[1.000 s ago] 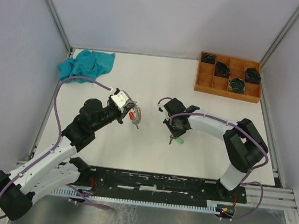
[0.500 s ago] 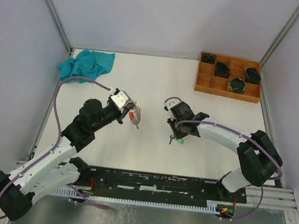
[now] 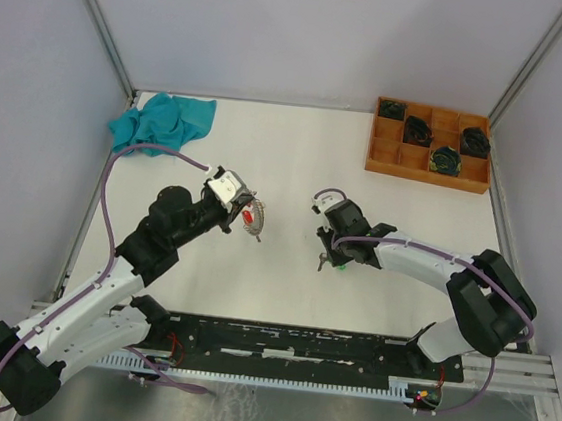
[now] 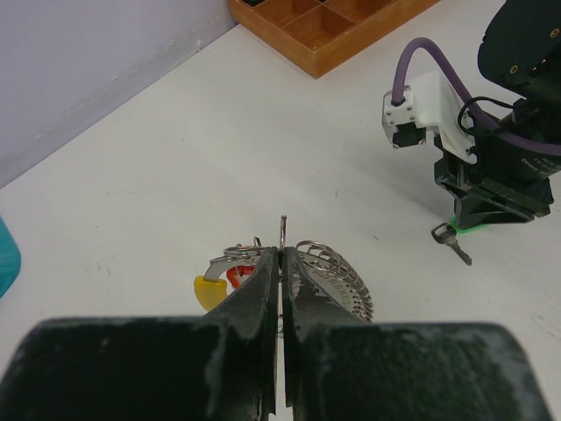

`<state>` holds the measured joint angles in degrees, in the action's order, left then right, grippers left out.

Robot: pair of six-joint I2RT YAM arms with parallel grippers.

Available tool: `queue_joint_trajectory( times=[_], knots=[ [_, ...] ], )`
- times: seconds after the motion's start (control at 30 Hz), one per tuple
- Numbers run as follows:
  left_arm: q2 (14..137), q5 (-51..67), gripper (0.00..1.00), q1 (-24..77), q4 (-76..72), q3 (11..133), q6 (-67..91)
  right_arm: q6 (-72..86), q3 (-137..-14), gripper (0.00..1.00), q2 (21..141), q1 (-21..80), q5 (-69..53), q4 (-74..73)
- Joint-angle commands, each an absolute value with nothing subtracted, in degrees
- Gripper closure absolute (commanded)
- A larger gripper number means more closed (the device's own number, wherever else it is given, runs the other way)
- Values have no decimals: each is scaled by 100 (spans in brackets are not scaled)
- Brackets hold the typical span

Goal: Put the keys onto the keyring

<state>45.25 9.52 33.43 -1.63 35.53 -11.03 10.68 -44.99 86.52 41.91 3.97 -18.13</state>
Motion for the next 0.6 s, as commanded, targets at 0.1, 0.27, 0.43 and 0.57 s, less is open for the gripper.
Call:
queue_joint_trajectory(
  times=[0.1,0.27,0.43,0.57],
  knots=[
    [4449,1002,97,3316,-501,3595,-1223,1037,-4518,73,8623,4192,448,-1433],
    [4450,1002,97,3316,-502,3595,-1222,1048,-4533,76,8695,4194,408,-1432],
    [4441,1002,97,3318,-501,3595,-1223,1046,-4544,79,8765,4193,372,-1433],
    [4447,1001,97,3316,-502,3599,-1224,1054,-4544,81,8816,4193,361,-1432]
  ],
)
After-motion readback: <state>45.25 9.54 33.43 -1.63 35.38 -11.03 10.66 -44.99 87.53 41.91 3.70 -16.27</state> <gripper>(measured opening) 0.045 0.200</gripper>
